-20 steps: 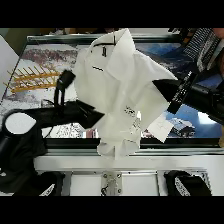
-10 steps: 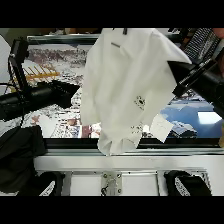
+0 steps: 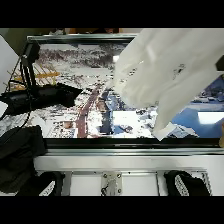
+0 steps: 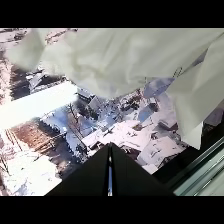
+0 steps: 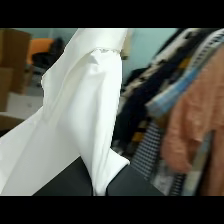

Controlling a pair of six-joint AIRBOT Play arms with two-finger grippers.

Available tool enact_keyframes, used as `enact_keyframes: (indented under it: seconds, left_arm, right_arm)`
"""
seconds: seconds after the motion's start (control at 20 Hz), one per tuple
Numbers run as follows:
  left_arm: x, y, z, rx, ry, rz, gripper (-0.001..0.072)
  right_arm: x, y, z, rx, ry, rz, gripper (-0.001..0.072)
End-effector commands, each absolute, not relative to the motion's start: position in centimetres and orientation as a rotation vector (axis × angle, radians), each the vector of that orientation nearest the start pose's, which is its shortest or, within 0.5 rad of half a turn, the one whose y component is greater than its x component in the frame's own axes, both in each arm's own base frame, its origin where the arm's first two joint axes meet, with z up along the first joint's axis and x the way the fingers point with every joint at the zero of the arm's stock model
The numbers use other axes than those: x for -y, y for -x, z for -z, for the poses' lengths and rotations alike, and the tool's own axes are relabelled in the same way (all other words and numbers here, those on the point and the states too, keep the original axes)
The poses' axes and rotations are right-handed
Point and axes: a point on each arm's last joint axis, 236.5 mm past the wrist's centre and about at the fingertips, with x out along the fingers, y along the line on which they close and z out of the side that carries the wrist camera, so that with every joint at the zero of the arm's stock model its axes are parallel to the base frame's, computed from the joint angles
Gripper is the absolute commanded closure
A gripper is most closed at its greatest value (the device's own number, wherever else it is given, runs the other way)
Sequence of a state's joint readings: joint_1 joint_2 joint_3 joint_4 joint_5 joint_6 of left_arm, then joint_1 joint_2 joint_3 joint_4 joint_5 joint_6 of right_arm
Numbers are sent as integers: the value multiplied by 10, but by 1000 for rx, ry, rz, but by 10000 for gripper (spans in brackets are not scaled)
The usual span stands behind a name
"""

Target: Fold the clothes and pants, and hang the long-sleeved shirts on hangers.

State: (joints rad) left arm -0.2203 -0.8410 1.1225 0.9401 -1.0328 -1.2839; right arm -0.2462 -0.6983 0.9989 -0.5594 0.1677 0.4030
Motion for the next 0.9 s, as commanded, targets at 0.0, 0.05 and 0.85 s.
enact_keyframes:
  seconds: [0.0,0.05,0.85]
  left_arm:
    - [195,-318,-200,-730,181,698,684]
    - [195,-319,-199,-734,184,696,685]
    - [195,-318,-197,-741,182,699,685]
  right_arm:
    - [143,-351,-382,203,256,374,705]
    - [160,-343,-384,199,262,425,705]
    - [271,-226,-436,324,398,976,704]
